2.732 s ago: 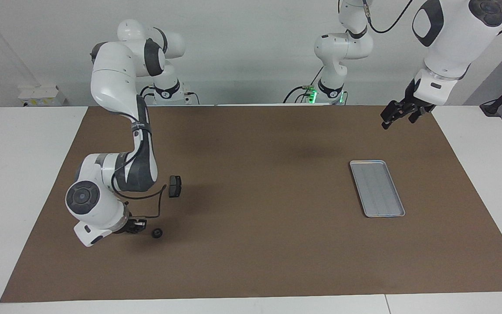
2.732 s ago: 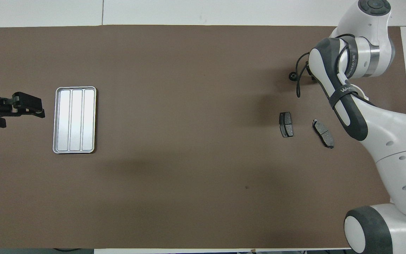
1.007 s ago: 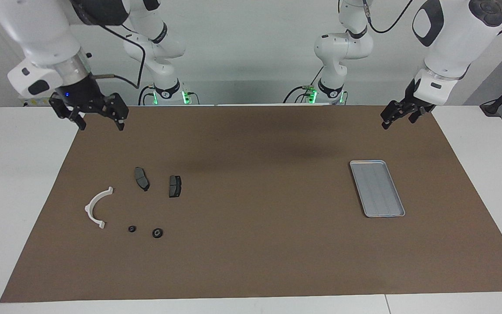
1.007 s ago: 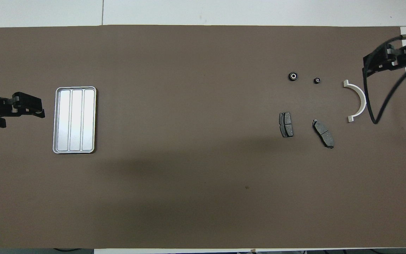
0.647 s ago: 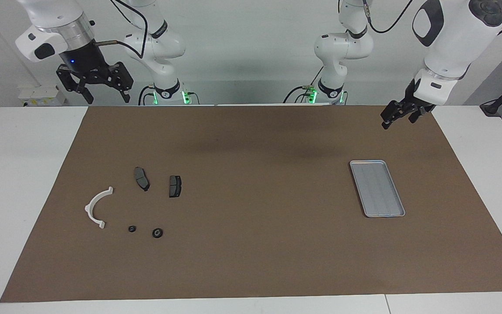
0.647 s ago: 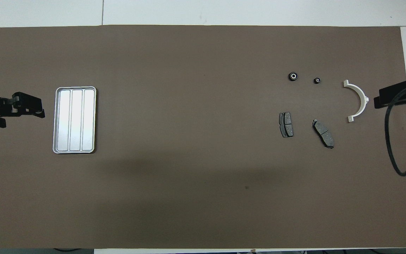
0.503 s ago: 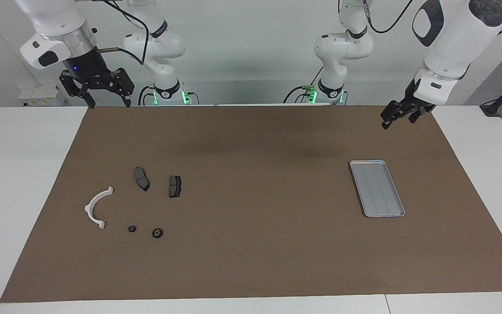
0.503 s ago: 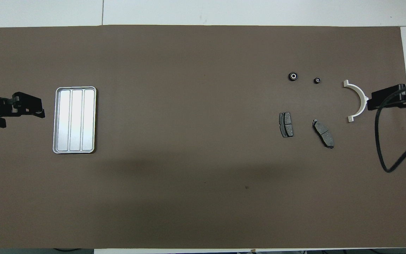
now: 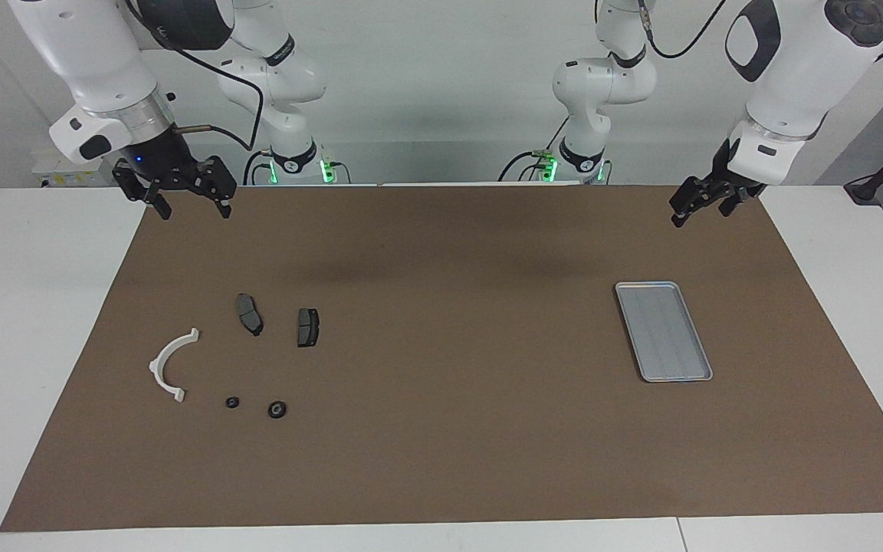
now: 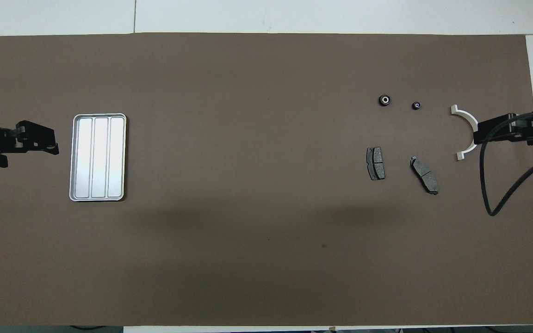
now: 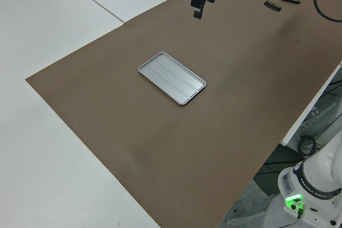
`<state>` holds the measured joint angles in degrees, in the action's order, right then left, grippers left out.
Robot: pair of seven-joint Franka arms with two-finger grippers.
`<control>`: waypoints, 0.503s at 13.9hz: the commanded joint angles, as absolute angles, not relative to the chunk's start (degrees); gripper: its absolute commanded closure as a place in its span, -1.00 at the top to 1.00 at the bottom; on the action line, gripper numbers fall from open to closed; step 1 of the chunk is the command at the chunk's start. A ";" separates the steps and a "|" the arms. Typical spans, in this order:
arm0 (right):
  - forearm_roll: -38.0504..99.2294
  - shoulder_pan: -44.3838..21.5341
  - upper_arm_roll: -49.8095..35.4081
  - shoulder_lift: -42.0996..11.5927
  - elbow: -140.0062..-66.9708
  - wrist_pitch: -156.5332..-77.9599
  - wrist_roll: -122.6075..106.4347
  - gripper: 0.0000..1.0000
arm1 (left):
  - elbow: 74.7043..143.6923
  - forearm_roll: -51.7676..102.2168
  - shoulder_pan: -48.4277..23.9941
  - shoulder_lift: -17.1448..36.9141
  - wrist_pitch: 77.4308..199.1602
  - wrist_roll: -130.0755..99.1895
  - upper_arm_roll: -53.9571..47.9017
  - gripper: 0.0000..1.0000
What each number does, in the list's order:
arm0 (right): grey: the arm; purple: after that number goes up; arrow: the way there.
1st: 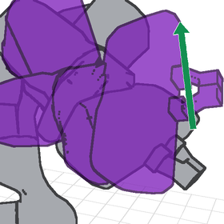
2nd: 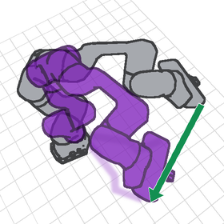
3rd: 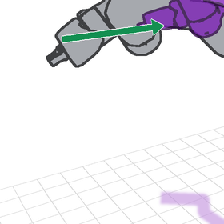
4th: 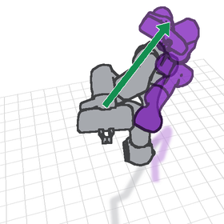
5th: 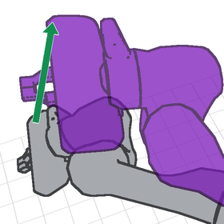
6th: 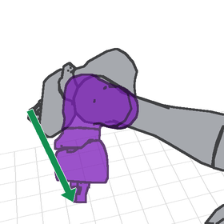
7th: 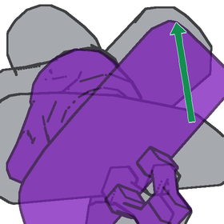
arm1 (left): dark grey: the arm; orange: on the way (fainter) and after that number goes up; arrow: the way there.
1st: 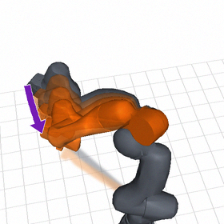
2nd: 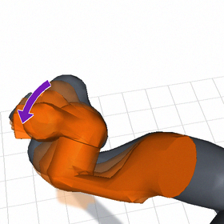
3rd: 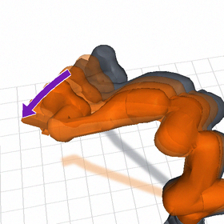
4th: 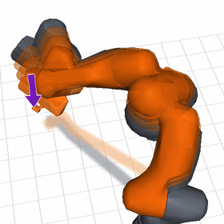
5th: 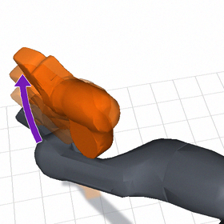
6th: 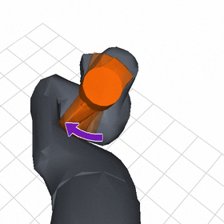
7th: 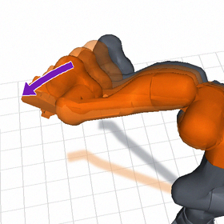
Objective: Place bearing gear from tray to pile
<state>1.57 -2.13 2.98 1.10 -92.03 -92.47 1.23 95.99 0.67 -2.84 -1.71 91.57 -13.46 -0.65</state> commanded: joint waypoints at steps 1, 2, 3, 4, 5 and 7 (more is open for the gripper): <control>1.05 -0.01 2.37 2.90 -94.13 -95.79 -2.02 1.00 | 96.59 0.62 -3.16 -2.81 91.93 -13.36 -0.35 1.00; 1.14 0.09 2.37 2.73 -93.87 -95.80 -2.02 1.00 | 96.59 0.62 -3.16 -2.81 91.93 -13.36 -0.35 1.00; 1.14 -0.09 2.37 2.72 -93.95 -95.45 -1.76 1.00 | 96.59 0.62 -3.16 -2.81 91.93 -13.36 -0.35 1.00; 1.14 -0.17 2.37 2.72 -93.96 -95.19 -1.76 1.00 | 96.59 0.62 -3.16 -2.81 91.93 -13.36 -0.35 1.00; 1.23 -0.18 2.37 2.72 -93.87 -94.92 -1.76 1.00 | 96.59 0.62 -3.16 -2.81 91.93 -13.36 -0.35 1.00; 1.67 -0.18 2.37 2.55 -93.87 -94.66 -1.67 1.00 | 96.59 0.62 -3.16 -2.81 91.93 -13.36 -0.35 1.00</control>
